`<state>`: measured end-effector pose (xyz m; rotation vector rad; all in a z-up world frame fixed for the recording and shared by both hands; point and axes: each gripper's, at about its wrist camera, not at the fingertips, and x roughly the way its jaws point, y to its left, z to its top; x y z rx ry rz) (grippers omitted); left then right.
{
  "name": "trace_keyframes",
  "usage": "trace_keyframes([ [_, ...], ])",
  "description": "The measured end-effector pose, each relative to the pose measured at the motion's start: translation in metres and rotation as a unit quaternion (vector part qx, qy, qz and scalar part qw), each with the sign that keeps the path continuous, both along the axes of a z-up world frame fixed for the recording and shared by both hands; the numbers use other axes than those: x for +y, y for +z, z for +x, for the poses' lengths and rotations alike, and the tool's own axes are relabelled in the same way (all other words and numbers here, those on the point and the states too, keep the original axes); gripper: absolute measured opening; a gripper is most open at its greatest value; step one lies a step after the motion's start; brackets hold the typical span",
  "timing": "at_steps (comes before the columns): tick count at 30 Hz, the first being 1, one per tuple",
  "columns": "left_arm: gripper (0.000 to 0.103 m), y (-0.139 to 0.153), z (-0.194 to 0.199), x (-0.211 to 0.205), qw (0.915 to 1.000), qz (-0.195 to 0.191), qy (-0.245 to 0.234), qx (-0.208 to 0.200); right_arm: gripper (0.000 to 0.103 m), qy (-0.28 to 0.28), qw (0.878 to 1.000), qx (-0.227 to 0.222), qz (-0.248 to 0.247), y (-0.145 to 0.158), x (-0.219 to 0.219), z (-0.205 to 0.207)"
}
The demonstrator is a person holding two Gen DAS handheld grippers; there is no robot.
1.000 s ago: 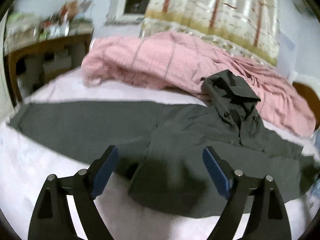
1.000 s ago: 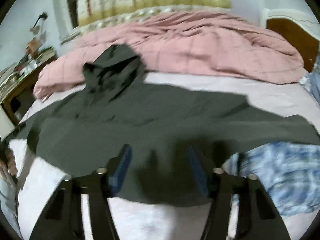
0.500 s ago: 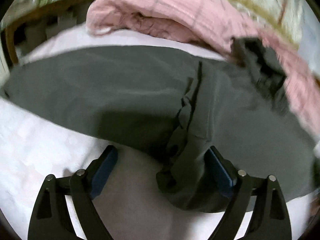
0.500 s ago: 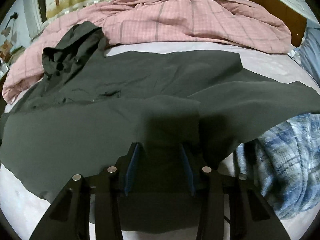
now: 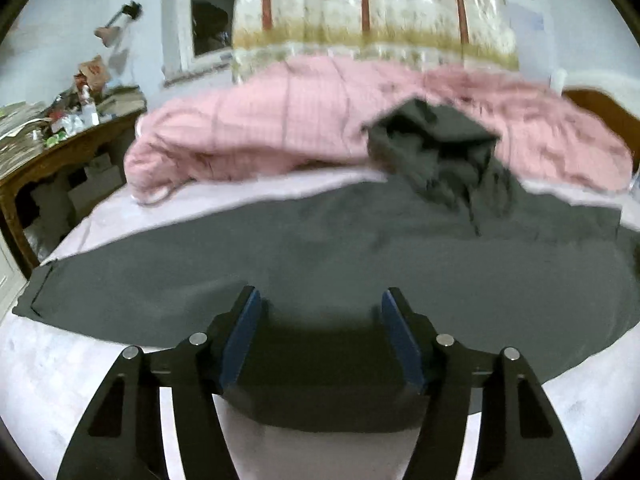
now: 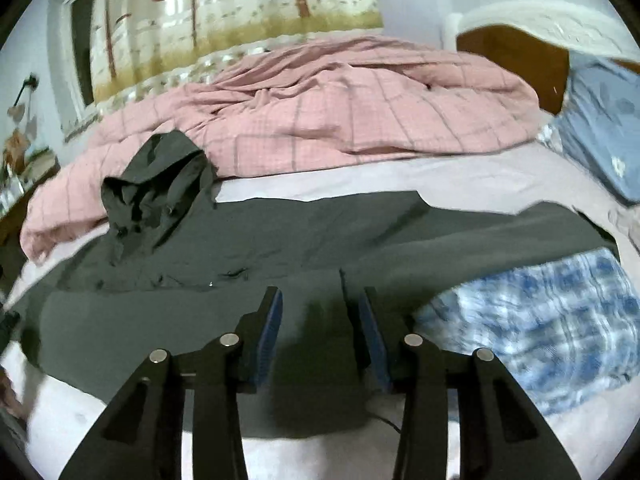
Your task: Fold large clothes
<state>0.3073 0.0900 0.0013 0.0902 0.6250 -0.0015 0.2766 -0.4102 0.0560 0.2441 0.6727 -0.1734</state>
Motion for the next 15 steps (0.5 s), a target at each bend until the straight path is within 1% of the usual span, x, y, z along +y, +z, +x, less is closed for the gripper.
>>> trace_keyframes([
  [1, 0.060, -0.009, 0.007, -0.002, 0.9997, 0.011, 0.007, 0.021, 0.043, -0.002, 1.000, 0.011, -0.001, -0.005, -0.002, 0.004],
  [2, 0.059, -0.017, 0.015, 0.000, 0.9989, 0.012, 0.015, 0.044, 0.042, -0.005, 1.000, 0.022, -0.004, -0.012, -0.004, 0.009],
  [3, 0.058, -0.022, 0.021, 0.004, 0.9980, 0.002, 0.021, 0.060, 0.041, -0.002, 0.999, 0.036, -0.005, -0.023, -0.005, 0.017],
  [4, 0.058, -0.025, 0.024, 0.009, 0.9973, -0.009, 0.025, 0.068, 0.040, 0.009, 0.999, 0.049, 0.001, -0.035, -0.006, 0.025],
  [5, 0.058, -0.025, 0.025, 0.011, 0.9972, -0.009, 0.032, 0.068, 0.038, 0.015, 0.997, 0.070, 0.004, -0.048, -0.006, 0.035],
  [7, 0.058, -0.030, 0.027, 0.008, 0.9965, 0.011, 0.041, 0.072, 0.037, 0.013, 0.994, 0.105, -0.010, -0.074, -0.005, 0.050],
  [9, 0.058, -0.032, 0.023, 0.000, 0.9959, 0.036, 0.045, 0.069, 0.037, 0.014, 0.994, 0.109, -0.029, -0.083, 0.000, 0.054],
  [10, 0.058, -0.032, 0.022, -0.002, 0.9959, 0.039, 0.046, 0.067, 0.037, 0.013, 0.993, 0.108, -0.037, -0.082, 0.002, 0.053],
  [13, 0.057, -0.029, 0.021, 0.002, 0.9976, 0.014, 0.040, 0.055, 0.037, 0.008, 0.994, 0.101, -0.041, -0.079, 0.002, 0.048],
  [15, 0.057, -0.023, 0.015, 0.004, 0.9987, 0.006, 0.036, 0.036, 0.037, -0.002, 0.996, 0.075, -0.052, -0.065, 0.010, 0.037],
])
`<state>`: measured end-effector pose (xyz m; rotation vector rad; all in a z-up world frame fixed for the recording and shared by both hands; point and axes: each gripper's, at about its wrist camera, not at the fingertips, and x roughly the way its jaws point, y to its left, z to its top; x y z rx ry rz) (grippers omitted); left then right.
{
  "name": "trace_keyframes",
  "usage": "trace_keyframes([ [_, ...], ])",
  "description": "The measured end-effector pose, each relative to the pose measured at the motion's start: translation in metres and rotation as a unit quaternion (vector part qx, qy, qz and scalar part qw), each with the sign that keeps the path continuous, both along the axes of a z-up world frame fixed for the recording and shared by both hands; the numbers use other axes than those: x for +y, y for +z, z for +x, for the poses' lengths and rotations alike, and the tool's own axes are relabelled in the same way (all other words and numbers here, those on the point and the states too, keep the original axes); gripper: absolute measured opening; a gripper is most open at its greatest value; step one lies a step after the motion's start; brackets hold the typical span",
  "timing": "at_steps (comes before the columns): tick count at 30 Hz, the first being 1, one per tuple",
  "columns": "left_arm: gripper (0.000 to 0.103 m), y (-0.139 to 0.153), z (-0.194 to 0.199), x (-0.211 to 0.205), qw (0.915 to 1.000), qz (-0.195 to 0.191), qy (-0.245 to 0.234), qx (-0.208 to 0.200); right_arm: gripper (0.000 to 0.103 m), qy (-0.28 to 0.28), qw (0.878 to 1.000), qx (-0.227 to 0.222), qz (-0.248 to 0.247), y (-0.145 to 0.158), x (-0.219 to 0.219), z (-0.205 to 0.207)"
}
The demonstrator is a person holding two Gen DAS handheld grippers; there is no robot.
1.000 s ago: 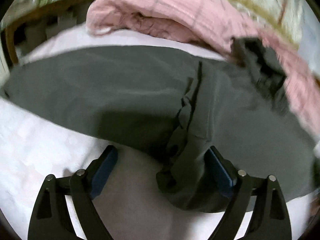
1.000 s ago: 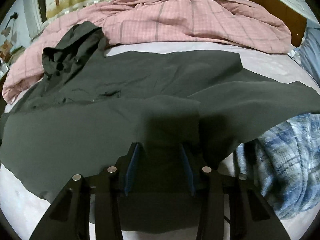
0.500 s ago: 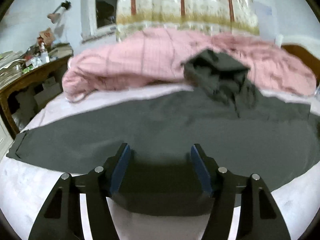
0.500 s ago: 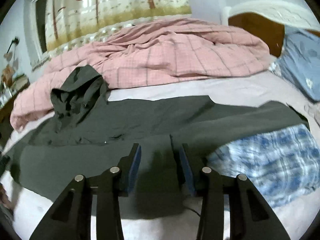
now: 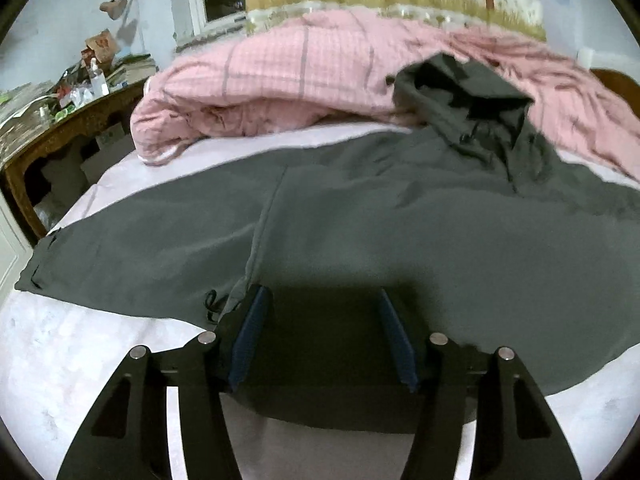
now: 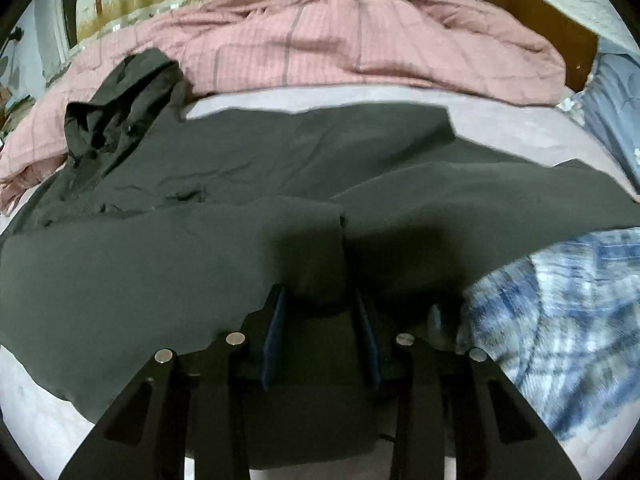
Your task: Fold large clothes
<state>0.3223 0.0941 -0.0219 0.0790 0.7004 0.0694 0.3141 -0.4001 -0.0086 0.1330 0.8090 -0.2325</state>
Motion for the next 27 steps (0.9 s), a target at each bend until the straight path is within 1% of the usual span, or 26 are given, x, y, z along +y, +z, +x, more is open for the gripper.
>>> trace_keyframes([
  [1, 0.058, 0.003, -0.002, -0.003, 1.0000, 0.003, -0.003, -0.009, 0.037, 0.002, 1.000, -0.014, -0.007, 0.007, 0.005, -0.004],
  [2, 0.058, 0.006, -0.005, -0.006, 0.9998, 0.007, -0.008, -0.017, 0.038, 0.015, 0.999, -0.042, -0.015, 0.021, 0.017, -0.013],
  [4, 0.066, 0.010, -0.010, -0.010, 0.9993, 0.011, -0.018, -0.031, 0.039, 0.048, 0.996, -0.070, -0.004, 0.037, 0.038, -0.022],
  [6, 0.068, 0.017, -0.017, -0.013, 0.9982, 0.010, -0.032, -0.050, 0.054, 0.071, 0.994, -0.081, 0.013, 0.043, 0.056, -0.027],
  [7, 0.070, 0.021, -0.021, -0.015, 0.9973, 0.009, -0.040, -0.060, 0.064, 0.093, 0.991, -0.088, 0.029, 0.043, 0.068, -0.028],
  [9, 0.072, 0.025, -0.023, -0.021, 0.9969, 0.020, -0.042, -0.064, 0.064, 0.135, 0.987, -0.075, 0.036, 0.037, 0.090, -0.026],
  [10, 0.072, 0.022, -0.020, -0.025, 0.9975, 0.032, -0.036, -0.051, 0.064, 0.146, 0.987, -0.062, 0.023, 0.030, 0.102, -0.024],
  [11, 0.072, 0.017, -0.014, -0.028, 0.9981, 0.039, -0.034, -0.033, 0.064, 0.152, 0.987, -0.043, 0.002, 0.020, 0.113, -0.019],
  [12, 0.073, 0.009, -0.007, -0.030, 0.9983, 0.043, -0.038, -0.007, 0.064, 0.153, 0.988, -0.013, -0.020, 0.007, 0.122, -0.012],
  [13, 0.076, -0.001, 0.001, -0.032, 0.9980, 0.048, -0.037, 0.021, 0.064, 0.151, 0.988, 0.017, -0.033, -0.006, 0.128, -0.006],
  [14, 0.076, -0.008, 0.006, -0.034, 0.9973, 0.055, -0.033, 0.037, 0.067, 0.145, 0.987, 0.048, -0.044, -0.027, 0.133, 0.002],
  [15, 0.076, -0.010, 0.007, -0.037, 0.9966, 0.066, -0.032, 0.038, 0.069, 0.140, 0.988, 0.038, -0.054, -0.029, 0.134, 0.000],
  [16, 0.076, -0.009, 0.005, -0.040, 0.9962, 0.075, -0.031, 0.032, 0.070, 0.138, 0.988, 0.041, -0.057, -0.026, 0.134, 0.000],
  [17, 0.076, -0.009, 0.004, -0.041, 0.9959, 0.080, -0.031, 0.027, 0.070, 0.136, 0.988, 0.048, -0.049, -0.023, 0.132, 0.000],
  [18, 0.076, -0.008, 0.005, -0.040, 0.9962, 0.076, -0.032, 0.028, 0.070, 0.129, 0.990, 0.053, -0.034, -0.022, 0.129, 0.002],
  [20, 0.076, -0.007, 0.005, -0.032, 0.9978, 0.048, -0.035, 0.031, 0.070, 0.105, 0.993, 0.053, -0.012, -0.014, 0.126, 0.002],
  [22, 0.076, -0.003, 0.004, -0.025, 0.9986, 0.027, -0.036, 0.026, 0.070, 0.111, 0.993, 0.032, -0.002, 0.002, 0.136, -0.002],
  [25, 0.076, 0.001, -0.001, -0.026, 0.9988, 0.024, -0.040, 0.014, 0.070, 0.135, 0.991, 0.001, -0.019, 0.030, 0.163, -0.003],
  [27, 0.076, 0.002, -0.003, -0.028, 0.9987, 0.026, -0.043, 0.011, 0.070, 0.149, 0.989, -0.005, -0.005, 0.041, 0.179, 0.005],
])
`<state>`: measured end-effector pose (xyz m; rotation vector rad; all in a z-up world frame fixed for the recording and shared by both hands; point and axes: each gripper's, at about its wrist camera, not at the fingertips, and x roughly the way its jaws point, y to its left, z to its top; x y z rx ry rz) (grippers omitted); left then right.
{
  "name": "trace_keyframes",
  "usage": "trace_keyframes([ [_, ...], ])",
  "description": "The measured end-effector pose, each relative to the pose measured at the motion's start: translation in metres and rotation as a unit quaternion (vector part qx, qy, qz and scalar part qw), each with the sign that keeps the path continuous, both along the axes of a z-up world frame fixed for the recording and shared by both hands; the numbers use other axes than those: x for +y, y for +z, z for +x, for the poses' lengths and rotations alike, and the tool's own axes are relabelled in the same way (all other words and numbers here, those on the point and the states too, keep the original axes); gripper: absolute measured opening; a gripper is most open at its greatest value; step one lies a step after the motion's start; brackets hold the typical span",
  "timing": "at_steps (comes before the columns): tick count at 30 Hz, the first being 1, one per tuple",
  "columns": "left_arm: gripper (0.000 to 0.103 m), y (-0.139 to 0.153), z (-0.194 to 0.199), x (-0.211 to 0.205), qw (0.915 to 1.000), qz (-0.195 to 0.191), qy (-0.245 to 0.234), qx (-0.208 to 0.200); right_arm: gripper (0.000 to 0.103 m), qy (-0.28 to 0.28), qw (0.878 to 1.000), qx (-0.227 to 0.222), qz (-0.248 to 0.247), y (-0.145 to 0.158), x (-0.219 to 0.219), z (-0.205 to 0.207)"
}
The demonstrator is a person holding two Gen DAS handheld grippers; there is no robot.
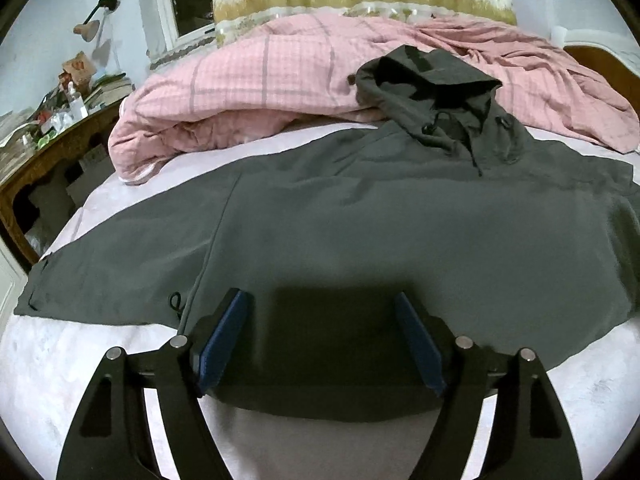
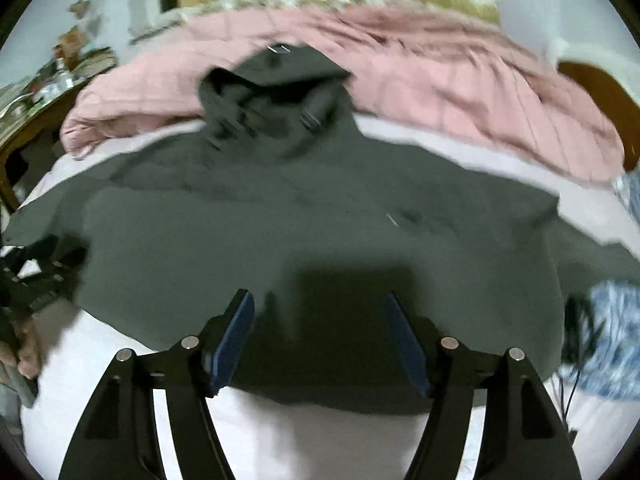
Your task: Fold large clothes
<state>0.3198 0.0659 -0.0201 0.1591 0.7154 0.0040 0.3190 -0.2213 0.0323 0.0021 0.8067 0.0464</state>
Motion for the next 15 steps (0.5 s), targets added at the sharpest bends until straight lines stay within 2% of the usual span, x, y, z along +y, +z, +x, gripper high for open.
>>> trace_keyframes([
  [2, 0.076, 0.002, 0.000, 0.002, 1.0000, -0.005, 0.001, -0.001, 0.070, 0.003, 0.999, 0.010, 0.030, 0.000, 0.010, 0.015],
  [4, 0.077, 0.006, 0.001, 0.009, 0.9997, -0.023, 0.005, -0.001, 0.070, -0.017, 0.999, 0.026, 0.043, -0.020, 0.013, 0.029],
  [7, 0.077, 0.021, 0.005, 0.030, 0.9980, -0.059, 0.019, -0.006, 0.071, -0.031, 0.998, 0.045, 0.015, -0.064, 0.021, 0.038],
  [9, 0.078, 0.036, 0.005, 0.059, 0.9941, -0.094, 0.053, -0.018, 0.071, -0.027, 0.999, 0.023, -0.020, -0.059, 0.031, 0.032],
  [11, 0.080, 0.051, 0.002, 0.102, 0.9848, -0.139, 0.101, -0.027, 0.071, -0.016, 1.000, 0.003, -0.004, -0.049, 0.032, 0.026],
  [12, 0.080, 0.057, -0.002, 0.126, 0.9774, -0.162, 0.131, -0.034, 0.071, -0.015, 1.000, -0.008, 0.009, -0.045, 0.030, 0.021],
  [15, 0.081, 0.066, -0.016, 0.208, 0.9453, -0.236, 0.219, -0.051, 0.071, -0.001, 1.000, -0.024, 0.010, -0.038, 0.029, 0.014],
])
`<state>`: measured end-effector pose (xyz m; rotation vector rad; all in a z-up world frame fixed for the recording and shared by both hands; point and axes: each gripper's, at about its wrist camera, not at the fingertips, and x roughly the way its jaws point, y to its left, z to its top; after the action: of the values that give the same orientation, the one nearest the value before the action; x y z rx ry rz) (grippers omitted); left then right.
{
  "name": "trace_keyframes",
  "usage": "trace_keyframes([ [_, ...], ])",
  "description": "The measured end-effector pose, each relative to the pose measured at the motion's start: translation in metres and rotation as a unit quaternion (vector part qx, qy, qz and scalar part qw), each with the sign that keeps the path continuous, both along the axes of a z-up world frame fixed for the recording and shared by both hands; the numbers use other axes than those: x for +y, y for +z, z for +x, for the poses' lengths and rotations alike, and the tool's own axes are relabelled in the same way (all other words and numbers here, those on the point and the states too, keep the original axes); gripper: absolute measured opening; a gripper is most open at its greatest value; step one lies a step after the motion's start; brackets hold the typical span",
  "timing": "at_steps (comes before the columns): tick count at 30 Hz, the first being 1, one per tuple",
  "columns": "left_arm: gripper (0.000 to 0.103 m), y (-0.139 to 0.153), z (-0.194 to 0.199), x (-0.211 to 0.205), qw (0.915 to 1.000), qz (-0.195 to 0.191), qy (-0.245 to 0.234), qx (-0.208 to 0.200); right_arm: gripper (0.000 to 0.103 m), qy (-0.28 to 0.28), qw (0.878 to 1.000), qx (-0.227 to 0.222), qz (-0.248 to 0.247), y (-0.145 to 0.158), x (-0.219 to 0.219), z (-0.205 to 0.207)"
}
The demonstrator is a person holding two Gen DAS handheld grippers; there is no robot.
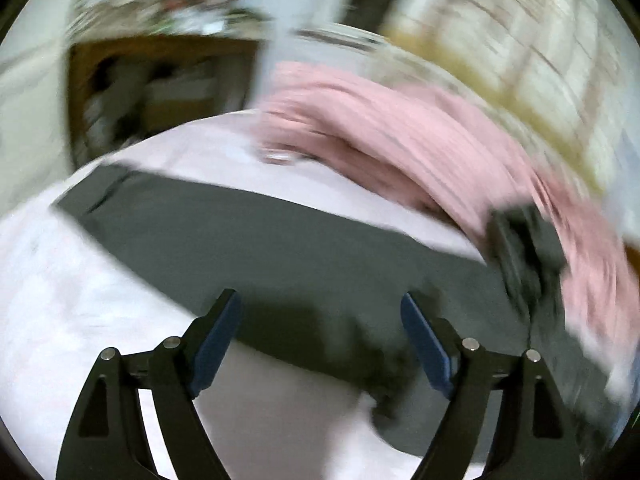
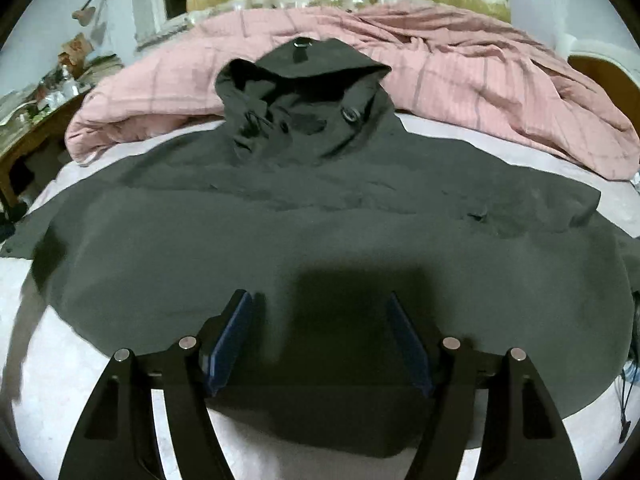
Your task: Fold large clothes
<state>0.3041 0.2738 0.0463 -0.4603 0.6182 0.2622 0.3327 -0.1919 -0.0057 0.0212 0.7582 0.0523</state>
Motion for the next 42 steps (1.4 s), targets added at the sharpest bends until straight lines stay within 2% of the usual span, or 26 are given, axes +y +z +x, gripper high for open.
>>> trace_keyframes([
  [2, 0.081, 0.000, -0.002, 0.041, 0.9991, -0.036, 0.019, 0.009, 0.071, -0.004, 1.000, -0.016, -0.007, 0.004, -0.001, 0.000],
  [8, 0.083, 0.001, -0.011, 0.158, 0.9915, -0.037, 0.119, 0.038, 0.071, -0.014, 1.000, -0.028, -0.001, 0.010, -0.009, -0.004],
  [12, 0.083, -0.035, -0.034, 0.224, 0.9827, -0.090, 0.156, 0.042, 0.071, -0.011, 1.000, -0.020, -0.006, 0.003, -0.006, 0.000],
  [15, 0.081, -0.076, -0.041, 0.255, 0.9737, -0.156, 0.162, 0.037, 0.071, 0.001, 1.000, -0.017, -0.027, -0.002, 0.004, 0.001],
  [16, 0.081, -0.080, -0.040, 0.261, 0.9735, -0.159, 0.162, 0.030, 0.071, 0.004, 0.999, -0.017, -0.031, -0.003, 0.006, 0.001],
  [20, 0.078, -0.072, -0.016, 0.257, 0.9836, -0.103, 0.146, 0.026, 0.071, 0.020, 0.999, -0.026, -0.043, -0.003, 0.014, -0.002],
  [23, 0.063, -0.074, 0.002, 0.261, 0.9862, -0.089, 0.137, 0.026, 0.071, 0.022, 0.999, -0.019, -0.036, -0.005, 0.011, 0.000],
  [24, 0.043, -0.075, 0.006, 0.262, 0.9866, -0.087, 0.135, 0.027, 0.071, 0.021, 0.999, -0.014, -0.029, -0.006, 0.009, 0.001],
  [25, 0.016, -0.076, 0.009, 0.262, 0.9872, -0.092, 0.127, 0.027, 0.071, 0.019, 1.000, -0.011, -0.023, -0.007, 0.006, 0.002],
  [26, 0.007, -0.077, 0.008, 0.262, 0.9882, -0.100, 0.114, 0.020, 0.071, 0.018, 1.000, -0.008, -0.016, -0.008, 0.004, 0.003],
  [27, 0.006, -0.073, 0.007, 0.258, 0.9901, -0.096, 0.102, 0.010, 0.071, 0.017, 1.000, -0.004, -0.008, -0.008, 0.001, 0.004],
  [29, 0.005, -0.051, 0.000, 0.242, 0.9938, -0.042, 0.101, -0.014, 0.071, 0.013, 1.000, 0.000, -0.002, -0.009, -0.001, 0.006],
  [33, 0.005, 0.013, -0.015, 0.188, 0.9935, 0.001, 0.051, -0.102, 0.071, -0.002, 1.000, -0.020, -0.009, -0.001, -0.003, 0.007],
  [35, 0.005, 0.045, -0.020, 0.138, 0.9907, 0.044, 0.016, -0.128, 0.071, -0.010, 0.999, -0.041, -0.014, 0.010, -0.005, 0.005],
  [39, 0.005, 0.092, -0.012, 0.023, 0.9831, 0.076, -0.069, -0.151, 0.071, -0.021, 0.998, -0.064, 0.006, 0.025, -0.019, -0.002],
  [42, 0.005, 0.118, 0.002, -0.061, 0.9730, 0.112, -0.124, -0.160, 0.071, -0.038, 0.997, -0.073, 0.015, 0.038, -0.035, -0.003],
])
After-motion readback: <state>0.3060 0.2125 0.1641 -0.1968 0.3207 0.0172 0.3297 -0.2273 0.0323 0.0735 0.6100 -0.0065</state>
